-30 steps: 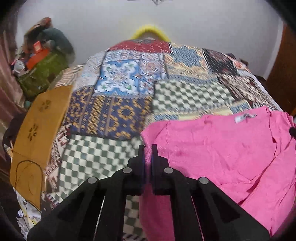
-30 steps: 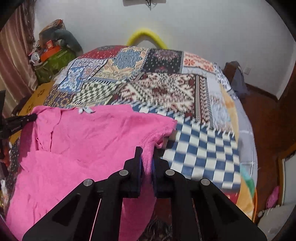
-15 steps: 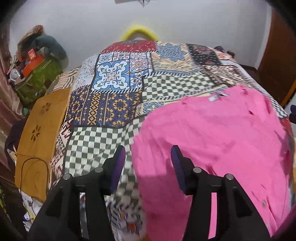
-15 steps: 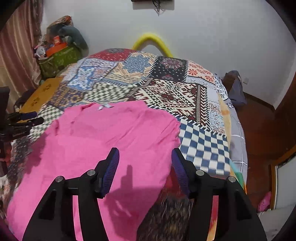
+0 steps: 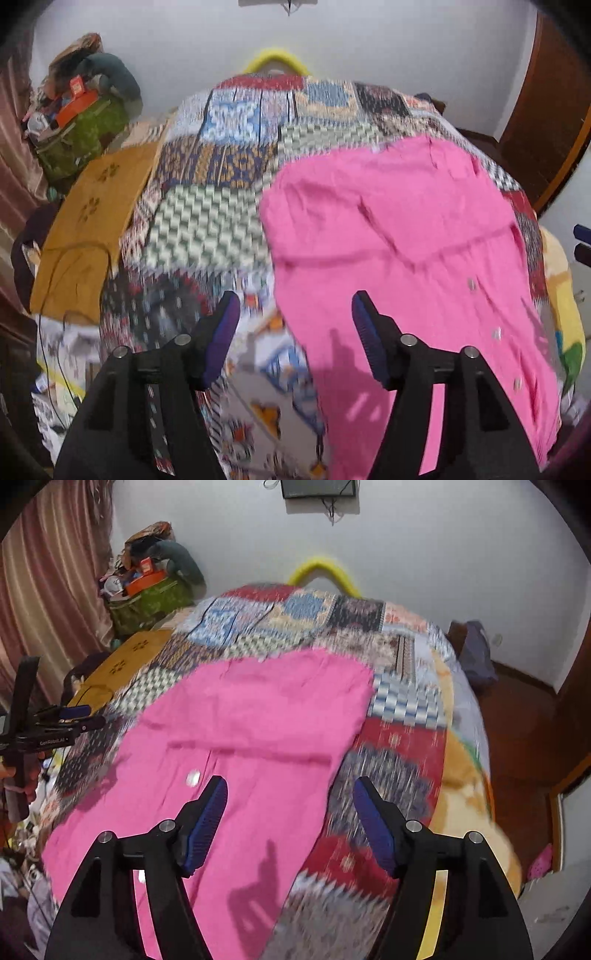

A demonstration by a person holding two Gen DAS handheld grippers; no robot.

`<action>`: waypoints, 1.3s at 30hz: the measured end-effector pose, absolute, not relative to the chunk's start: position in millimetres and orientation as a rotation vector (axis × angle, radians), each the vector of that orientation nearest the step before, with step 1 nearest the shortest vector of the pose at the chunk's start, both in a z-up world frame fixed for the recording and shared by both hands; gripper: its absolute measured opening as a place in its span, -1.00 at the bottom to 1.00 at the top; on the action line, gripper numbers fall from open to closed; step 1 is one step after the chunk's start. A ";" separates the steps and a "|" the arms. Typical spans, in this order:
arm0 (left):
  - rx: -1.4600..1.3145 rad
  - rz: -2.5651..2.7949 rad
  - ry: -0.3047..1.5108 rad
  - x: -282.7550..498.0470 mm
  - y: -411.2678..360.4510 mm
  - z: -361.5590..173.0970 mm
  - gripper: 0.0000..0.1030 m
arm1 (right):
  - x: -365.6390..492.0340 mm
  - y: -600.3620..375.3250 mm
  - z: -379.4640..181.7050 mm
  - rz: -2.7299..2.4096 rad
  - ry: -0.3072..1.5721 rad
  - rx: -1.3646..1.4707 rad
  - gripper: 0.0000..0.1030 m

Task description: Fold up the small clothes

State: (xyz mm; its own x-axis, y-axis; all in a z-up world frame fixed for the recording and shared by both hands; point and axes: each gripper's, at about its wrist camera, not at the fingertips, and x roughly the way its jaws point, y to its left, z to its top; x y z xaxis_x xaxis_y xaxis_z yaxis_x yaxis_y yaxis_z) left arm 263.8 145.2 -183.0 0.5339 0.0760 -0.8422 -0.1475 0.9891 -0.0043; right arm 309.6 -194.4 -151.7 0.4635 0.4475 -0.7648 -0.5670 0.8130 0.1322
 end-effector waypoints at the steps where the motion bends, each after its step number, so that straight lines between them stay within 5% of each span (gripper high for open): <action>1: -0.089 0.126 1.017 256.0 143.9 -189.3 0.24 | 304.7 -196.2 -160.2 0.630 0.915 -0.147 0.30; 12: -0.288 -0.007 1.147 214.2 125.3 -235.5 0.15 | 274.9 -197.2 -241.9 0.693 1.141 -0.049 0.29; 14: -0.290 -0.036 1.128 215.2 119.7 -232.1 -0.31 | 273.3 -192.9 -238.4 0.708 1.103 -0.048 -0.12; 15: -0.283 -0.052 1.125 217.0 115.7 -230.4 -0.73 | 274.8 -190.5 -236.7 0.719 1.099 -0.044 -0.27; 16: -0.278 -0.061 1.125 218.0 112.2 -229.7 -0.91 | 277.4 -187.2 -235.0 0.731 1.100 -0.042 -0.61; 17: -0.267 -0.068 1.119 219.9 108.7 -227.4 -0.91 | 279.7 -184.6 -233.3 0.745 1.097 -0.042 -0.90; 34: -0.153 0.054 0.963 305.9 129.9 -194.3 -0.89 | 355.5 -166.9 -202.2 0.650 0.943 -0.064 -0.89; 36: -0.159 0.063 0.997 310.6 131.7 -199.7 -0.75 | 358.6 -169.8 -202.8 0.646 0.963 -0.055 -0.79; 39: -0.167 0.057 1.019 303.2 133.3 -203.2 -0.32 | 352.7 -176.1 -200.4 0.635 0.977 -0.051 -0.37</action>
State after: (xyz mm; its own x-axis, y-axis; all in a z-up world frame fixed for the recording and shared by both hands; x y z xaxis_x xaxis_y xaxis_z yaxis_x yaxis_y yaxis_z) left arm 303.2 133.3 -203.2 0.5244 -0.0302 -0.8510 -0.1249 0.9858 -0.1119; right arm 352.7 -176.1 -200.4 0.3945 0.4781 -0.7847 -0.5226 0.8192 0.2365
